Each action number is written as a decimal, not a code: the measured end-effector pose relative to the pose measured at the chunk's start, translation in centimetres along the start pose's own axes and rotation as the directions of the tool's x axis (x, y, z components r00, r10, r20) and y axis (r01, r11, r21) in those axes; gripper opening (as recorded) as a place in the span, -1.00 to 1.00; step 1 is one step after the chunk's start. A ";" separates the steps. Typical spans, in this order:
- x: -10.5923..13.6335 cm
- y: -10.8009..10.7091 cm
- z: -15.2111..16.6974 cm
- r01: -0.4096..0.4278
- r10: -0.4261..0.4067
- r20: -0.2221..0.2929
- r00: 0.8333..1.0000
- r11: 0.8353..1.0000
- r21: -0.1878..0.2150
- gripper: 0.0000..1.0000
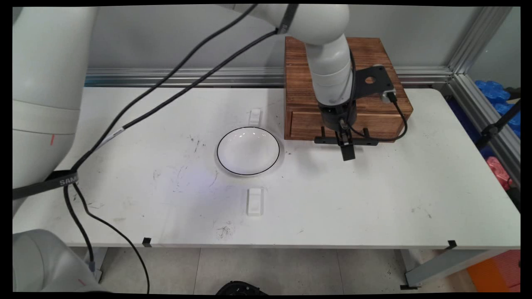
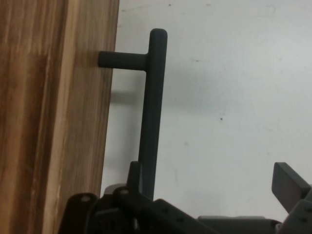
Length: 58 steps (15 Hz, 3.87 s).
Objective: Open the drawer
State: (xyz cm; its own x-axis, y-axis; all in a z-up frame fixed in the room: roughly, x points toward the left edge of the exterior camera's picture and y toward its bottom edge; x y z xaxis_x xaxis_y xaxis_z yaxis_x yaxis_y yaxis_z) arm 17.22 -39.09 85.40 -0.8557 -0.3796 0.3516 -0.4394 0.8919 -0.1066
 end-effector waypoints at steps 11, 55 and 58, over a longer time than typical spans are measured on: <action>0.7 -0.6 3.5 -0.039 0.038 0.044 0.998 0.999 0.016 1.00; -0.6 14.3 4.5 -0.131 0.136 0.032 0.990 0.984 -0.118 1.00; -0.7 15.8 4.1 -0.126 0.129 0.023 0.991 0.984 -0.126 1.00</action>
State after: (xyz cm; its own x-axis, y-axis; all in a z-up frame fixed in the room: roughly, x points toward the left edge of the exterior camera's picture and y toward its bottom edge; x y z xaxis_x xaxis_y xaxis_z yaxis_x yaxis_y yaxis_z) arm 9.80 -25.70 79.67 -0.9114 -0.2664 0.3136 -0.2905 0.9563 -0.0320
